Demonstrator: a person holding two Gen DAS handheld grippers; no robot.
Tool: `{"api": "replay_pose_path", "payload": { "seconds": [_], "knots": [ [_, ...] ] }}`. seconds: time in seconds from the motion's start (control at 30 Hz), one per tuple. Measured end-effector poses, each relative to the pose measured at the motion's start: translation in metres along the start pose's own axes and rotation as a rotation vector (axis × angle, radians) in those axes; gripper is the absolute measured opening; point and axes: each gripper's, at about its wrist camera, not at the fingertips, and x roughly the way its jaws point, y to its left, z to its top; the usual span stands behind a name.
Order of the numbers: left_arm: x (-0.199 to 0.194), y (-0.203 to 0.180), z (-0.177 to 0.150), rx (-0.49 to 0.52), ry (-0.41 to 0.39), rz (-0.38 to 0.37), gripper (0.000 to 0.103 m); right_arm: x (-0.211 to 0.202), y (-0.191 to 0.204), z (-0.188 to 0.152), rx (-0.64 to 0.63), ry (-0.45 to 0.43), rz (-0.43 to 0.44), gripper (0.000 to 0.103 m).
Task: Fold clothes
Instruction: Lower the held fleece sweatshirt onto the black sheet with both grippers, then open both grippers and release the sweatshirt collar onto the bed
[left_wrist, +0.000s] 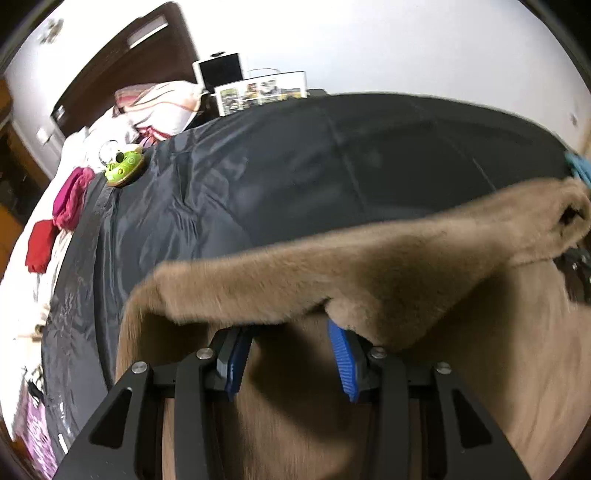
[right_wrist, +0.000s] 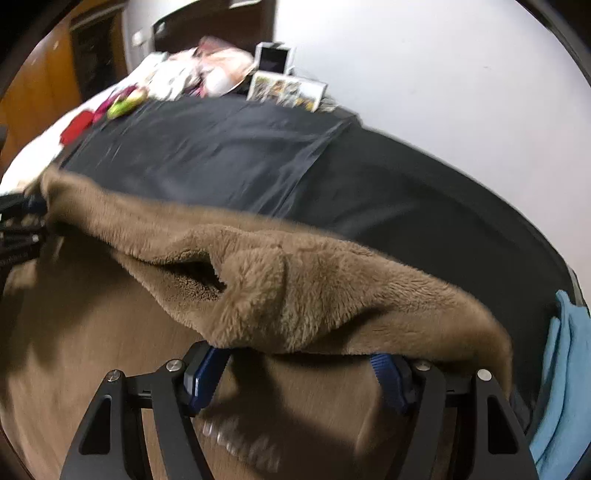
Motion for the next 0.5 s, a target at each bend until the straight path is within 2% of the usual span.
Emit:
{"api": "replay_pose_path", "payload": {
  "seconds": [0.07, 0.17, 0.37, 0.5],
  "knots": [
    [0.005, 0.008, 0.015, -0.069, -0.013, -0.02, 0.046, 0.005, -0.009, 0.011, 0.06, -0.021, 0.006, 0.073],
    [0.022, 0.015, 0.03, -0.132, 0.009, -0.042, 0.046, 0.02, -0.015, 0.02, 0.111, -0.013, 0.014, 0.073],
    [0.037, 0.011, 0.036, -0.101, -0.016, -0.018, 0.046, 0.039, -0.005, 0.027, 0.079, -0.02, -0.034, 0.074],
    [0.038, 0.011, 0.034, -0.096, -0.034, -0.018, 0.047, 0.038, -0.005, 0.017, 0.075, -0.035, -0.02, 0.076]
  ]
}}
